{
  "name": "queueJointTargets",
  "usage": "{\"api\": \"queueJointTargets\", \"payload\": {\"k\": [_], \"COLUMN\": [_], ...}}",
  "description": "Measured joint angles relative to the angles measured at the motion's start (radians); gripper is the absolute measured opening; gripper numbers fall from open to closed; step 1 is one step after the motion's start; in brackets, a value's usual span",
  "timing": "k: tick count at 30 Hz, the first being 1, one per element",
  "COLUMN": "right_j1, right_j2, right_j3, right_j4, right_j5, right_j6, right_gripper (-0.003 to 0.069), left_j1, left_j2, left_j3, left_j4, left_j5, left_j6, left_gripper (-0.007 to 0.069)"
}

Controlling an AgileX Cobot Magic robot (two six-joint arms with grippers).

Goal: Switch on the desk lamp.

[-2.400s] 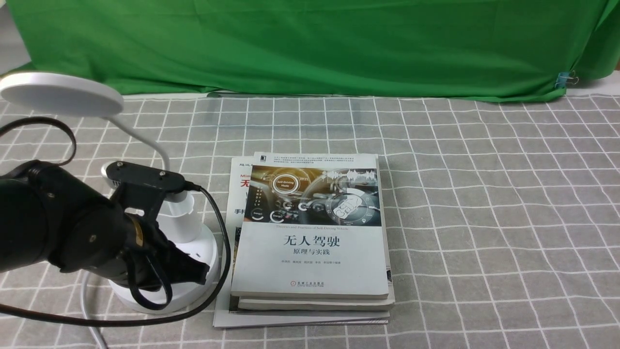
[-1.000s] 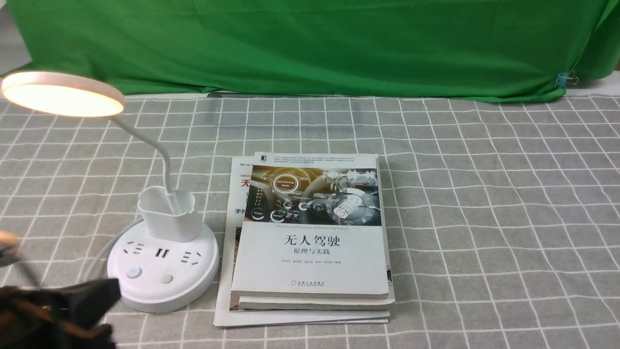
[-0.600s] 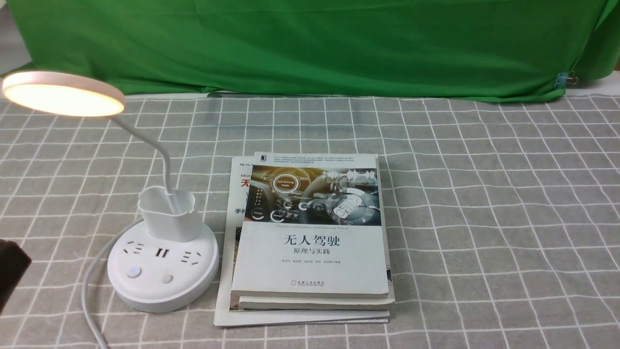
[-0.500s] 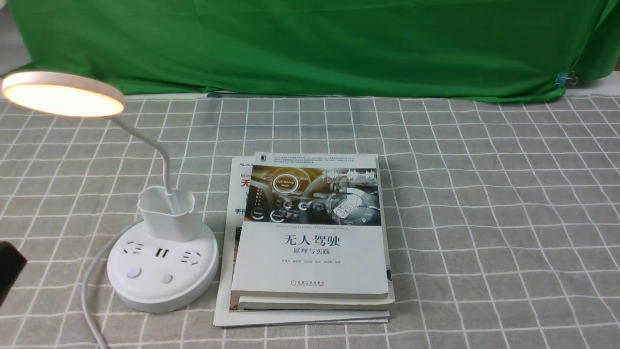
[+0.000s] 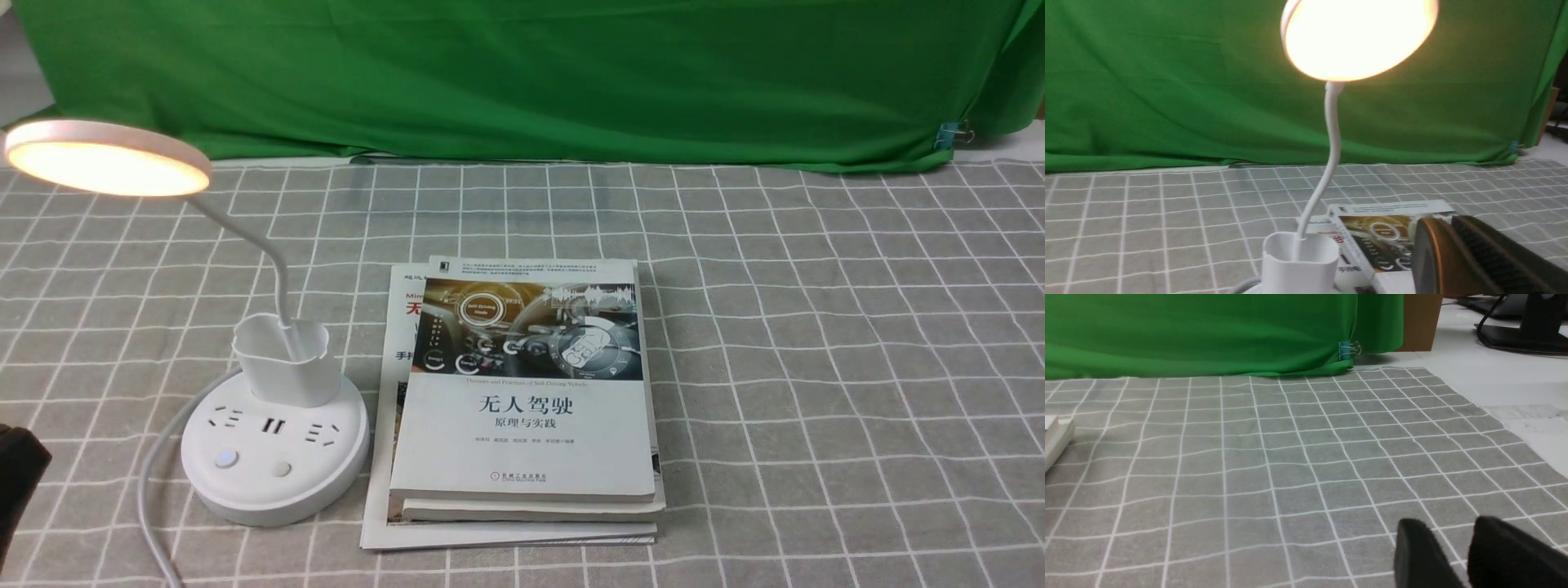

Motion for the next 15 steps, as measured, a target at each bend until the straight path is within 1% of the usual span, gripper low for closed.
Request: {"api": "queueJointTargets", "payload": {"k": [1, 2, 6, 10, 15], "right_j1": [0.000, 0.000, 0.000, 0.000, 0.000], "right_j2": [0.000, 0.000, 0.000, 0.000, 0.000], "right_j3": [0.000, 0.000, 0.000, 0.000, 0.000], "right_j4": [0.000, 0.000, 0.000, 0.000, 0.000], "right_j5": [0.000, 0.000, 0.001, 0.000, 0.000], "right_j6": [0.000, 0.000, 0.000, 0.000, 0.000], "right_gripper": [0.0245, 0.0245, 0.0245, 0.0245, 0.0245], "left_j1": [0.011, 0.056, 0.111, 0.117, 0.117], "left_j2": [-0.006, -0.028, -0.036, -0.039, -0.039], "left_j3": [0.010, 0.051, 0.143, 0.153, 0.155], "left_j4": [-0.002, -0.005, -0.008, -0.014, -0.017], "left_j5": [-0.002, -0.015, -0.036, 0.018, 0.033], "left_j6": [0.008, 0.026, 0.037, 0.081, 0.085], "left_gripper": [0.0019, 0.0019, 0.0019, 0.0019, 0.0019]}}
